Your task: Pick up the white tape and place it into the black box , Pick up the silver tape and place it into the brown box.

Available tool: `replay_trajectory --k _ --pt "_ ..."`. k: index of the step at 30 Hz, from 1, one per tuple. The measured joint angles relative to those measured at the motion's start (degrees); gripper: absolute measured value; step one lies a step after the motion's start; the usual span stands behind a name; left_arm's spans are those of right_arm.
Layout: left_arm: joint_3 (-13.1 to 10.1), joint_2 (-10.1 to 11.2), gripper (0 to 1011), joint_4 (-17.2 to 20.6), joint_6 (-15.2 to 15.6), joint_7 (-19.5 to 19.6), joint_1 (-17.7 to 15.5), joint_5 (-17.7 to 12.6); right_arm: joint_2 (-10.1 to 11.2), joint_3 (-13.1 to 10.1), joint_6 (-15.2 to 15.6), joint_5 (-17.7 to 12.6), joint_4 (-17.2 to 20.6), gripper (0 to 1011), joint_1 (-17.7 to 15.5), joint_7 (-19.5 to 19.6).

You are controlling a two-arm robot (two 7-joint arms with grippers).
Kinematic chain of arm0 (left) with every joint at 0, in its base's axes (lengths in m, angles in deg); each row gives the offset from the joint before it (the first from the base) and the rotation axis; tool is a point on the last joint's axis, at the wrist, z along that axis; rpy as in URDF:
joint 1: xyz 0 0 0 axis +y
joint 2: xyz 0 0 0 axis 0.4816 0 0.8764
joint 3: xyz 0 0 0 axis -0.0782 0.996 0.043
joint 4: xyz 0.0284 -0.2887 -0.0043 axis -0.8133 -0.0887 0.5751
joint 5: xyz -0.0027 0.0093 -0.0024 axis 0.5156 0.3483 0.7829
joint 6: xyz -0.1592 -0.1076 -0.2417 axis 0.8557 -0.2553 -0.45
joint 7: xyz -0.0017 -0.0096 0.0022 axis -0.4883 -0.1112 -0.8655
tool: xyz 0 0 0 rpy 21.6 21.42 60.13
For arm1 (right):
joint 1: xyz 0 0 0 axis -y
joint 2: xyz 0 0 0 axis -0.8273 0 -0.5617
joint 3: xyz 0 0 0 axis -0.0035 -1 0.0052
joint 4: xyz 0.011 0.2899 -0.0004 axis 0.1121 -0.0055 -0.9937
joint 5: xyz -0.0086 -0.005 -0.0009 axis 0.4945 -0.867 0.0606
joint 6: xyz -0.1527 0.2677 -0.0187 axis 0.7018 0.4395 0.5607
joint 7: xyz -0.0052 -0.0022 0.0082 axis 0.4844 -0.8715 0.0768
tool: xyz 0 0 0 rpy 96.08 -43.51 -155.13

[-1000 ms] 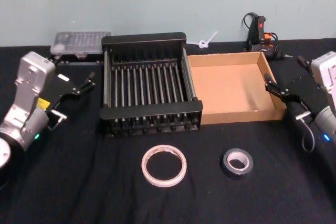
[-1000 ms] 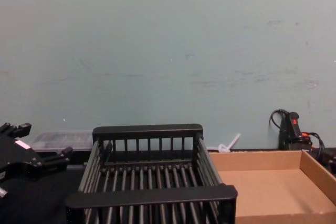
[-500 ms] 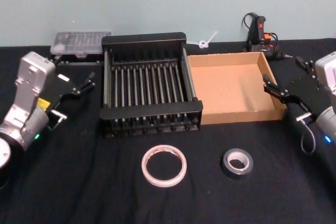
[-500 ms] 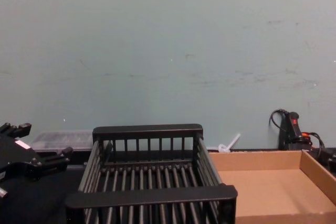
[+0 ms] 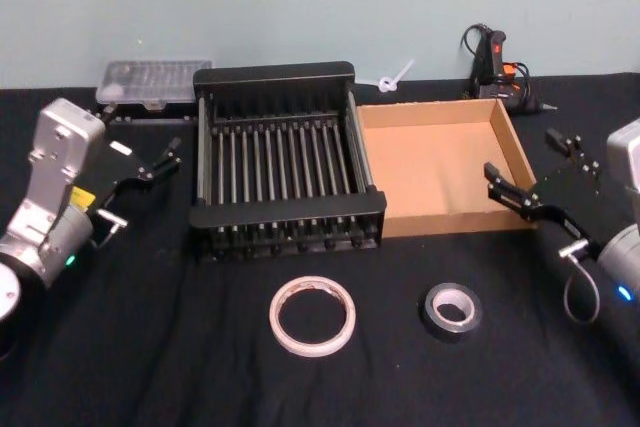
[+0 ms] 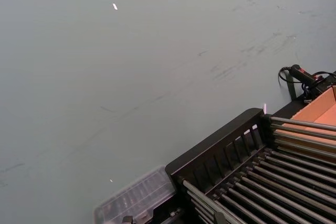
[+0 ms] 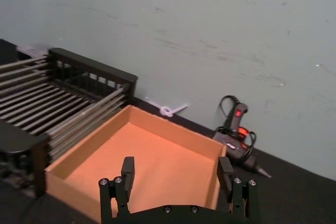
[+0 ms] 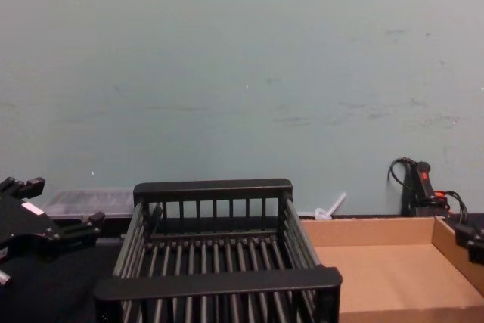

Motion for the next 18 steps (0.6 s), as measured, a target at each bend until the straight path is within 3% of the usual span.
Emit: replay_trajectory --k 18 --pt "0.0 0.0 1001 0.0 0.0 0.0 0.0 0.0 1.06 -1.52 5.96 -2.6 7.16 1002 -7.6 -3.76"
